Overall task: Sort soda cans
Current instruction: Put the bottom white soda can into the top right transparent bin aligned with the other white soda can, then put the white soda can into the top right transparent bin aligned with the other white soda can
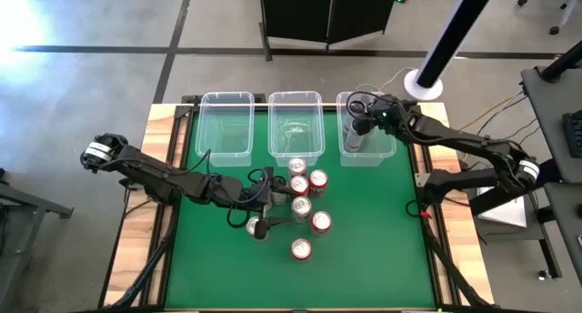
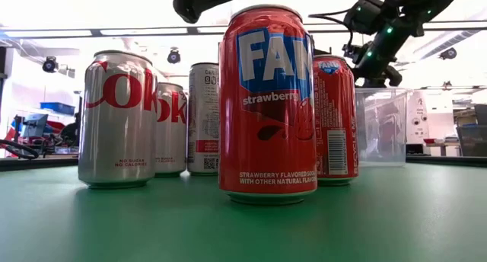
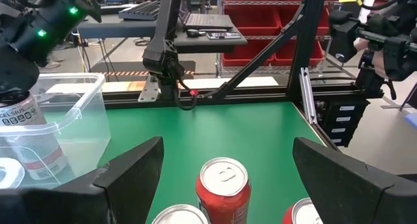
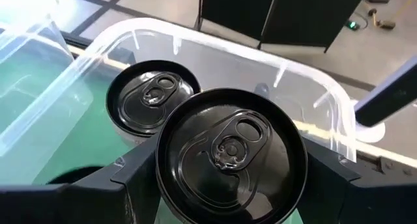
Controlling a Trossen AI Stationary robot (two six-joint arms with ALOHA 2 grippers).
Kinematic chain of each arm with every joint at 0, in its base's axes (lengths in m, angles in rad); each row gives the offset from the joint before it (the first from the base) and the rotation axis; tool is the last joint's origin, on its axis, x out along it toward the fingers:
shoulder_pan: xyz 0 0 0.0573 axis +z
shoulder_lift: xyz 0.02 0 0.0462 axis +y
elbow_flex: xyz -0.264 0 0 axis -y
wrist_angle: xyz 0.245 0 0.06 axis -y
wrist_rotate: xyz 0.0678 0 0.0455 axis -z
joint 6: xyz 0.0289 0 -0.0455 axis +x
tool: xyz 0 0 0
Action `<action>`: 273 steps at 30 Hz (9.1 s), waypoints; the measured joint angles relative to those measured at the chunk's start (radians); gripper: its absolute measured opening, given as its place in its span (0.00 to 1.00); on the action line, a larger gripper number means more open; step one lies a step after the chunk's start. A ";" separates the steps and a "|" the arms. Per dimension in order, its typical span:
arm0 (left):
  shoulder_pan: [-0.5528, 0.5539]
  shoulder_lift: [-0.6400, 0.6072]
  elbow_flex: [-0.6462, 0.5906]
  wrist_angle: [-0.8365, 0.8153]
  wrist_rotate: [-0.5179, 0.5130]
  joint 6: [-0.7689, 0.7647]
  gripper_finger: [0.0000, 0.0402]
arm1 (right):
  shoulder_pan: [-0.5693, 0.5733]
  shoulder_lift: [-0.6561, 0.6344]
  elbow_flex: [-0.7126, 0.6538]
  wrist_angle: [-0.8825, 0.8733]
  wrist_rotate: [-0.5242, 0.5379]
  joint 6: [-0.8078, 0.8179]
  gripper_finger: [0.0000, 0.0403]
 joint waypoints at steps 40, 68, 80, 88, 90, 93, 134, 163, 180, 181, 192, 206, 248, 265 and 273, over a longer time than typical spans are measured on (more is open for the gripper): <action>-0.002 0.000 0.000 -0.014 0.000 -0.004 0.81 | -0.006 0.006 -0.037 0.031 0.009 -0.010 0.75; 0.059 -0.111 0.084 -0.556 -0.117 -0.109 0.81 | 0.437 -0.174 0.082 -0.135 -0.165 0.041 0.68; 0.156 -0.089 0.081 -0.603 -0.037 -0.111 0.81 | 0.767 -0.104 0.082 -0.138 -0.025 0.118 0.58; 0.195 -0.085 0.065 -0.628 0.001 -0.127 0.85 | 0.884 -0.050 0.082 -0.138 0.009 0.168 0.62; 0.195 -0.073 0.064 -0.622 0.004 -0.129 0.86 | 0.903 -0.037 0.082 -0.137 0.025 0.174 0.63; 0.195 -0.039 0.064 -0.619 0.006 -0.129 0.87 | 0.916 -0.019 0.083 -0.137 0.029 0.185 0.64; 0.192 0.055 0.647 -0.995 -0.077 0.014 0.60 | 1.038 -0.015 0.195 -0.216 0.029 0.149 0.59; 0.174 0.563 0.838 -0.609 0.113 0.122 0.60 | 1.272 -0.031 0.016 -0.556 0.071 0.567 0.78; 0.163 0.752 0.950 -0.700 0.110 0.103 0.61 | 1.275 -0.025 0.027 -0.487 0.070 0.548 0.80; 0.163 0.757 0.950 -0.700 0.111 0.103 0.62 | 1.275 -0.019 0.027 -0.485 0.070 0.548 0.81; 0.166 0.766 0.949 -0.722 0.190 0.102 0.72 | 1.275 -0.005 0.027 -0.414 0.070 0.471 0.87; 0.207 0.762 1.129 -0.902 0.284 0.146 0.79 | 1.261 -0.002 0.041 -0.302 0.201 0.353 0.88; 0.207 -0.033 -0.129 0.222 0.001 -0.004 0.79 | 1.065 0.180 0.016 0.092 0.097 0.090 0.63; 0.197 -0.094 -0.202 0.242 -0.001 0.000 0.79 | 0.852 -0.064 0.577 -0.565 0.297 -0.064 0.63; 0.198 -0.094 -0.201 0.244 -0.001 0.015 0.79 | 0.656 -0.138 0.520 -0.773 0.404 0.196 0.63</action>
